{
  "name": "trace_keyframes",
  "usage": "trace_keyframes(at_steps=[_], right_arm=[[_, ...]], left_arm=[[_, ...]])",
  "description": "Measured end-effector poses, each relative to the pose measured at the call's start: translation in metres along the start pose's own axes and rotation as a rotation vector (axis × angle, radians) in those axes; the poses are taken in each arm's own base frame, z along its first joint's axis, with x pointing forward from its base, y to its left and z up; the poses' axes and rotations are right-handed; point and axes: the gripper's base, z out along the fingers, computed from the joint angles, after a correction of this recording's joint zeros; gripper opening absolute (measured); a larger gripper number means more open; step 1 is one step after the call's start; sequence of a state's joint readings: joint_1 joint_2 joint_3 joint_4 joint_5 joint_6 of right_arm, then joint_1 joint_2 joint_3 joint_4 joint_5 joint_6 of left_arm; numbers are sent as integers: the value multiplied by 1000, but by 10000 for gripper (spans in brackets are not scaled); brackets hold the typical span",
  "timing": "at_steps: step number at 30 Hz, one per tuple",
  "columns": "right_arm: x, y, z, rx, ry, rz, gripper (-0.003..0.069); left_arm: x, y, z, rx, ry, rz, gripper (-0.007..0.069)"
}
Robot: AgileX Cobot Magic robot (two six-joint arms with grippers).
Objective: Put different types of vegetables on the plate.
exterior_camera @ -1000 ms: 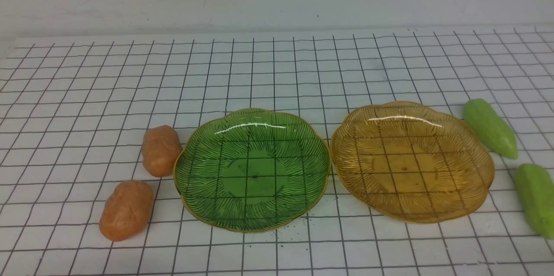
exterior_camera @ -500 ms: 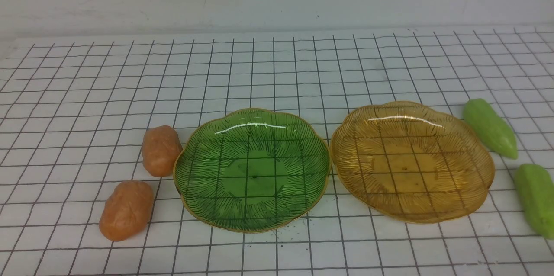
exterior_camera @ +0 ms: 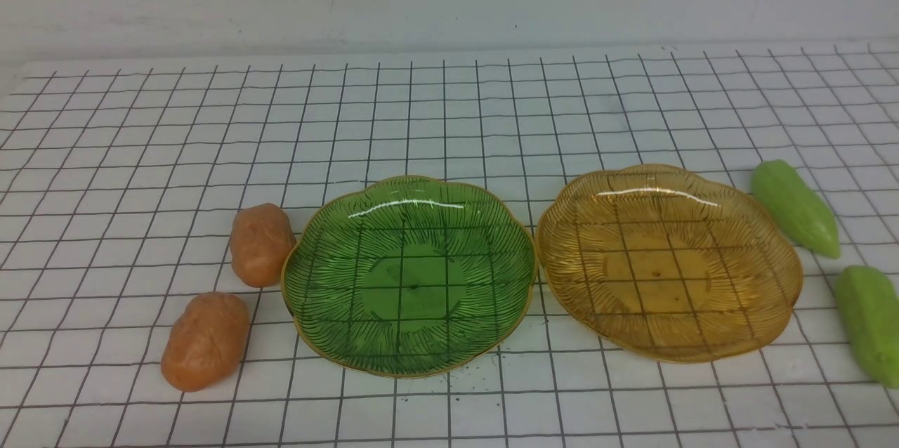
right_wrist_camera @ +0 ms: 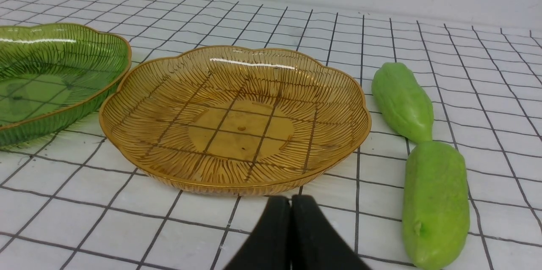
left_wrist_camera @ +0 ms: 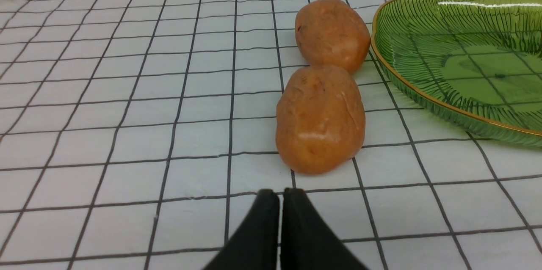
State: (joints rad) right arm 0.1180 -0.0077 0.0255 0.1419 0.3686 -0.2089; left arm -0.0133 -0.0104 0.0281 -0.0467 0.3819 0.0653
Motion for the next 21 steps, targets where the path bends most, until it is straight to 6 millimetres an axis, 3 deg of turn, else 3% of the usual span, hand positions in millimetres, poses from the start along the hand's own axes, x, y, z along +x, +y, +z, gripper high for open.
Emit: trace_keyframes(at_steps=[15,18,21], right_arm=[[0,1,0,-10,-2,49,-8],[-1,5,0,-58,-3,294,-8],[-3,11,-1,-135,0,655,-8]], left_arm=[[0,-1,0,13,-1,-48,-8],[-1,-10,-1,110,9,-442,-8],[-6,-19,-2,223,34,-879,-8]])
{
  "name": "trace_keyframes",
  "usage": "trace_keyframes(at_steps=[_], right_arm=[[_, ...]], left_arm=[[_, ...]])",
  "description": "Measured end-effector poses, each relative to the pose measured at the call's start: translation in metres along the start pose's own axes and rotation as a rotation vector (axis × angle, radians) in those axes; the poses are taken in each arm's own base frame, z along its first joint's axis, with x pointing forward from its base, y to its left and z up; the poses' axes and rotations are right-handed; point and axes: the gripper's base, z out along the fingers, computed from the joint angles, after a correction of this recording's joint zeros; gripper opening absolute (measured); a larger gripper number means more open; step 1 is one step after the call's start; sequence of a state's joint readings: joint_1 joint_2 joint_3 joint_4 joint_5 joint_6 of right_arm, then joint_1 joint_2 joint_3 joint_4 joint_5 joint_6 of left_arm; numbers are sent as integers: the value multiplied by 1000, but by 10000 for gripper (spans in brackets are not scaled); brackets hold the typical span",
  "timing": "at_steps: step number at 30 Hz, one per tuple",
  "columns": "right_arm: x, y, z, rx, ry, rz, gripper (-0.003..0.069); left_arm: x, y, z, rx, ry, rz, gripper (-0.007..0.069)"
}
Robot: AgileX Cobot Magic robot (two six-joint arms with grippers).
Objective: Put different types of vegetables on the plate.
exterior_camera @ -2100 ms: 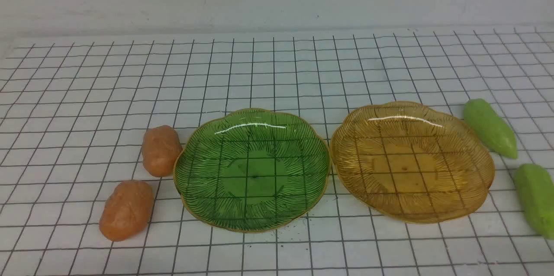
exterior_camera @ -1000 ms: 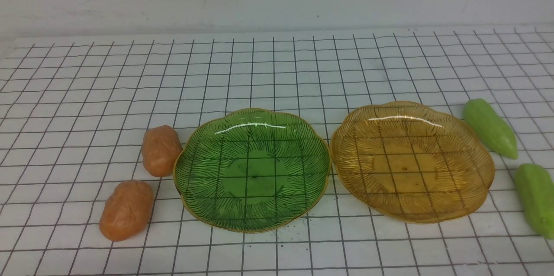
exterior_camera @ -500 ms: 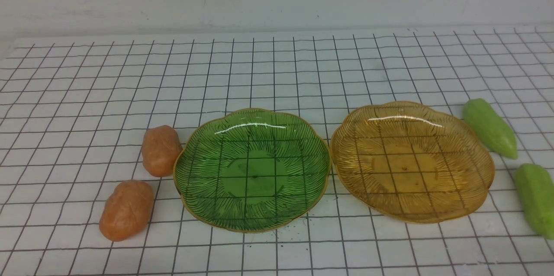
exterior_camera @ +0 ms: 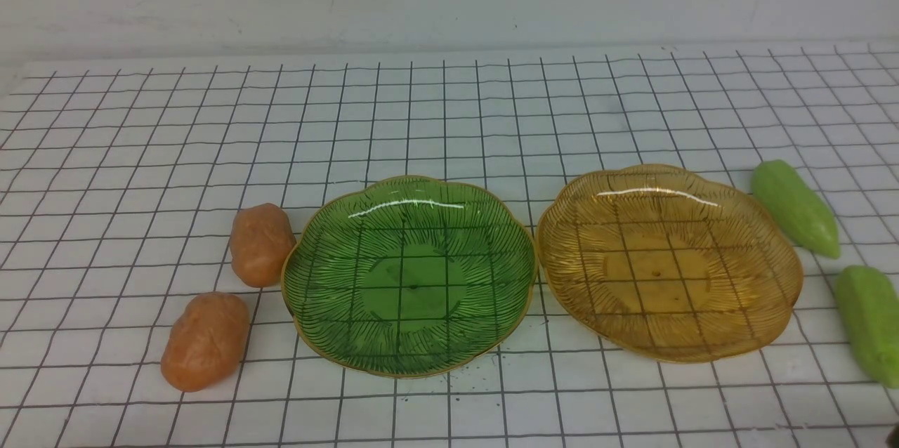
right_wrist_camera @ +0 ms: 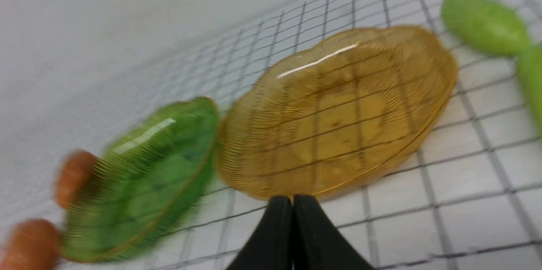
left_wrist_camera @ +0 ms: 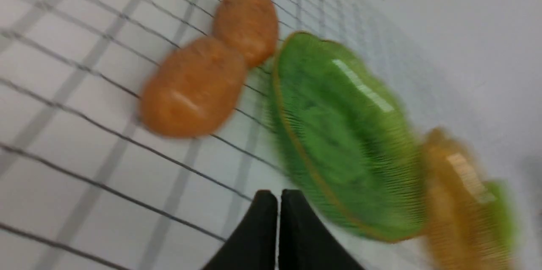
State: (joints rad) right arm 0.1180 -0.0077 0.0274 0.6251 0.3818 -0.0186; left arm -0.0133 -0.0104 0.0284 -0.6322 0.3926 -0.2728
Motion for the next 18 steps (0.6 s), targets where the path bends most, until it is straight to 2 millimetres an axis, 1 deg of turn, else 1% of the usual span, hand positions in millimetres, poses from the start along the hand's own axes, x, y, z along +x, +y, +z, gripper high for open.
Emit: trace_keyframes(at_steps=[2,4,5,7,10,12,13,16,18], right_arm=[[-1,4,0,-36,-5,144,-8],[-3,7,0,-72,-14,279,-8],[-4,7,0,-79,-25,301,-8],[-5,7,-1,-88,-41,337,-8],[-7,9,-1,-110,-54,417,-8],[-9,11,-1,-126,-63,418,-8],[-14,15,-3,-142,-78,399,-8],[-38,32,-14,-196,-156,248,-8],[-56,45,-21,-216,-200,139,-8]], left_arm=[[1,-6,0,60,19,-217,-8],[1,-11,-1,116,36,-383,-8],[1,-12,-1,132,39,-424,-8],[0,-14,-1,151,32,-450,-8],[-2,-15,-1,163,7,-376,-8],[-4,-18,-3,177,5,-323,-8],[-8,-26,-6,201,-7,-270,-8],[-22,-49,-17,260,-26,-138,-8],[-32,-67,-20,265,1,-47,-8]])
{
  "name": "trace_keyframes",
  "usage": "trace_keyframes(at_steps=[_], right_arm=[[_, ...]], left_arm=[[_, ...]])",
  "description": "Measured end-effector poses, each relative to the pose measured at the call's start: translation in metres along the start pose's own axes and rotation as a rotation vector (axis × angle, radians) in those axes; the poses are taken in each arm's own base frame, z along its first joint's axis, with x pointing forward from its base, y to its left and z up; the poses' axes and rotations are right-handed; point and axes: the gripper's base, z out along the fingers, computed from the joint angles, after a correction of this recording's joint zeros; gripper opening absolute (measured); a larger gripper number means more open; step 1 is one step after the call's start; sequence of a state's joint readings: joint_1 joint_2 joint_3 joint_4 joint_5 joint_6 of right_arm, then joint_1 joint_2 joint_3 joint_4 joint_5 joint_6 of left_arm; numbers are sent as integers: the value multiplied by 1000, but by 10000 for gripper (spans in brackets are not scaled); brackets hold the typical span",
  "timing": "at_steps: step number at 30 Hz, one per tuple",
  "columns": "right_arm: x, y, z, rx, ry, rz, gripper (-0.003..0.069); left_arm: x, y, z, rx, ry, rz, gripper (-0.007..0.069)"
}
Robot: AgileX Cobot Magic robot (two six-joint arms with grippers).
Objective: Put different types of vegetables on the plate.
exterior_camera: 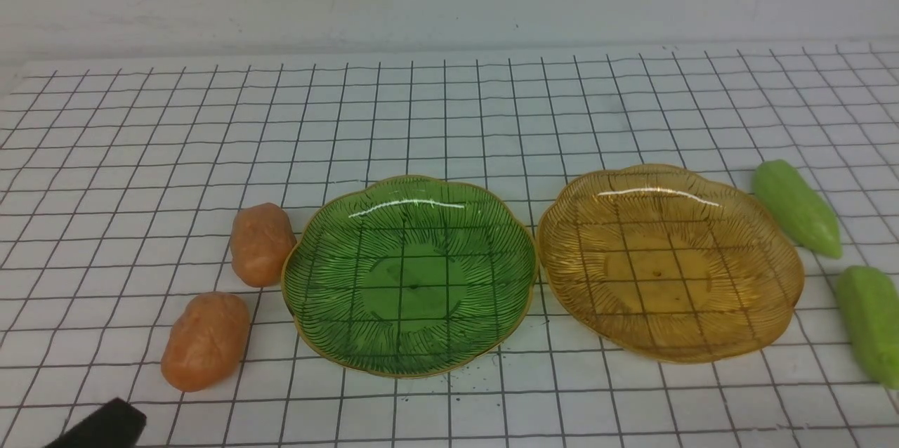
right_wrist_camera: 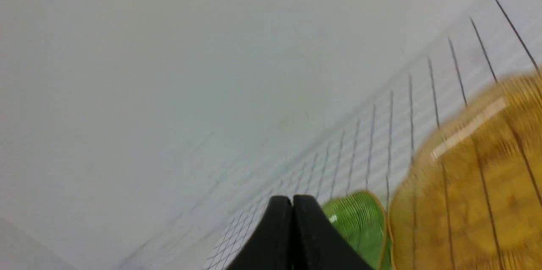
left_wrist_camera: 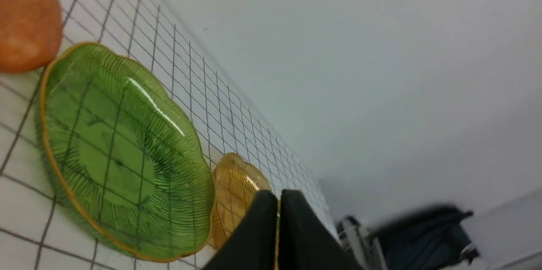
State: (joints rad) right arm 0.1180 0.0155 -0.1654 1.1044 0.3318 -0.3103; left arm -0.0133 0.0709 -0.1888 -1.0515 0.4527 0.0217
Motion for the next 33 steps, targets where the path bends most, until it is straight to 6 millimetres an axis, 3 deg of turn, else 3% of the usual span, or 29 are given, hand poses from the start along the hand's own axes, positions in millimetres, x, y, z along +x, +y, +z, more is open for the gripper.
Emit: trace_keyframes(at_steps=[3,5,8,10,14,18,25,28,33], right_arm=[[-15,21,10,-11,114,-222,-8],[-15,28,27,13,358,-334,-8],[-10,18,50,136,714,-394,-8],[-12,4,69,278,885,-395,-8],[-20,-19,100,511,992,-407,-6],[-33,-32,123,667,987,-458,1],[-38,-50,150,765,1016,-551,62],[-29,-64,161,786,1069,-571,148],[-14,-92,177,860,1100,-547,372]], left_arm=[[-4,-17,10,-68,201,169,-8],[-4,-25,18,-143,473,286,-8],[-8,-18,36,-289,817,321,-8],[-14,-10,47,-381,914,348,-8],[-24,10,71,-496,942,370,-3],[-27,22,83,-548,951,380,29],[-29,28,91,-564,925,387,131],[-30,28,93,-564,900,396,204],[-31,28,93,-564,893,399,302]])
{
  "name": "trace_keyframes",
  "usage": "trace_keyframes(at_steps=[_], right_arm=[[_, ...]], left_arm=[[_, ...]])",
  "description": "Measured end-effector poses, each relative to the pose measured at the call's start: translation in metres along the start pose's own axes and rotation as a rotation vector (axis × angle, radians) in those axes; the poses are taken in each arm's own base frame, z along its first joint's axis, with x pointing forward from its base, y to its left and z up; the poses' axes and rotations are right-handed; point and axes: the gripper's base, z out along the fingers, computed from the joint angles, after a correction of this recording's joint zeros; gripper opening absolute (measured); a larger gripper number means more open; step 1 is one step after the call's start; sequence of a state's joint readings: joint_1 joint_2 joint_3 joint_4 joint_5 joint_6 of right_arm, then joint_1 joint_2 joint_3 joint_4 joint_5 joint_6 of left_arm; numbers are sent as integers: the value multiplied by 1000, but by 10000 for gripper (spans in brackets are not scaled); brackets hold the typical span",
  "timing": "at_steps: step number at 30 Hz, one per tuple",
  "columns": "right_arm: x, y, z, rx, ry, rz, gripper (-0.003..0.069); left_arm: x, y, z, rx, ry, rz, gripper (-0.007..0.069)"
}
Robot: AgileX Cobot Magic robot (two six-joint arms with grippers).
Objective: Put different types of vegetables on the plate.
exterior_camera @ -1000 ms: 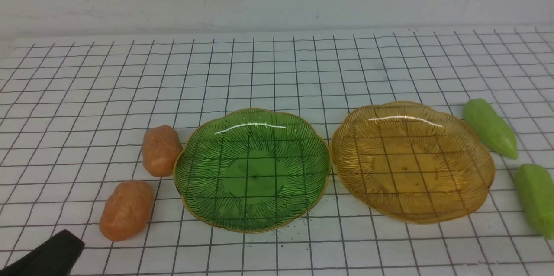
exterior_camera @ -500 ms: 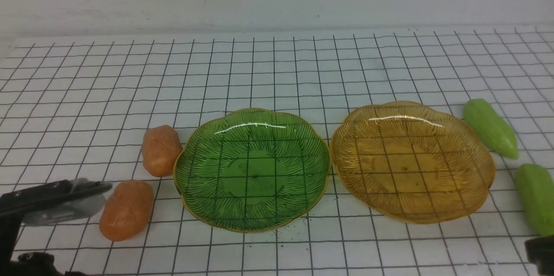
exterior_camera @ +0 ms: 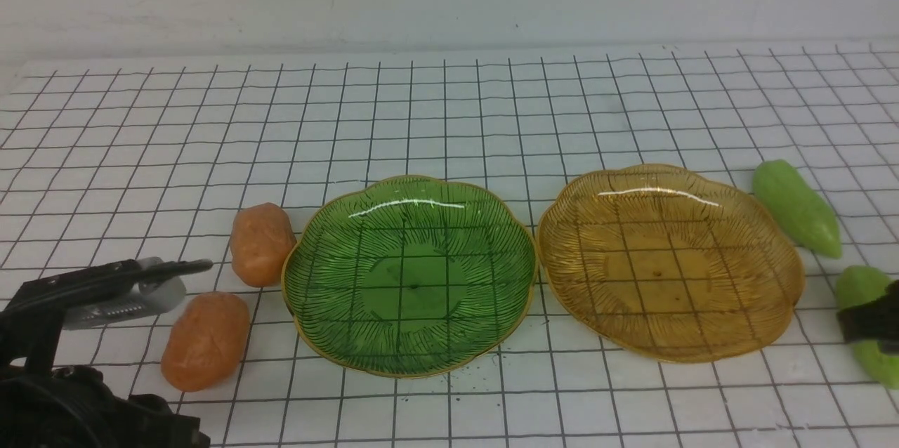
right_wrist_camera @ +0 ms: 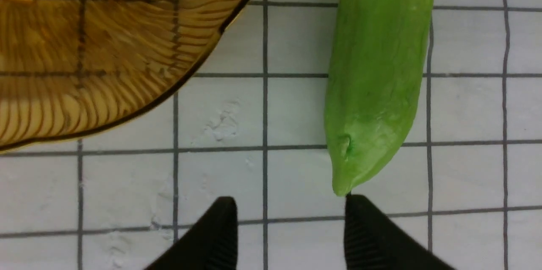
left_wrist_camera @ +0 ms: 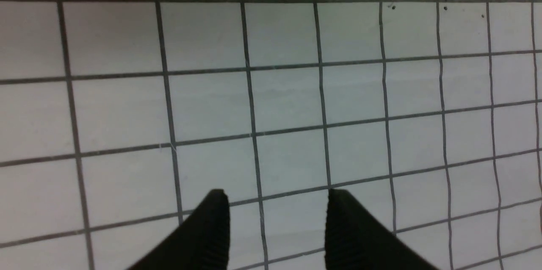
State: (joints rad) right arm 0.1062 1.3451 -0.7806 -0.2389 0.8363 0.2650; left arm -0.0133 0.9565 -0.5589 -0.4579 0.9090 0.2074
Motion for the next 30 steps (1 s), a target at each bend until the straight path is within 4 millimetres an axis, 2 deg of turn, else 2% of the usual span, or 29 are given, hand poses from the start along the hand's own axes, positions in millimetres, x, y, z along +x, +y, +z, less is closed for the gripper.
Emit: trace_keyframes(at_steps=[3,6,13,21,24,28,30], right_arm=[[-3,-7,13,26,19,64,442],[-5,-18,29,54,54,124,484],[-8,-31,65,75,86,151,500],[-11,-27,91,52,86,134,501],[-10,-27,94,52,100,132,479],[-9,-27,94,56,111,132,382],[-8,-28,91,64,122,133,368]], left_arm=[[0,0,0,0,0,0,311],[0,0,0,0,0,0,311],[0,0,0,0,0,0,311],[0,0,0,0,0,0,311],[0,0,0,0,1,0,311],[0,0,0,1,3,0,311],[0,0,0,1,3,0,311]])
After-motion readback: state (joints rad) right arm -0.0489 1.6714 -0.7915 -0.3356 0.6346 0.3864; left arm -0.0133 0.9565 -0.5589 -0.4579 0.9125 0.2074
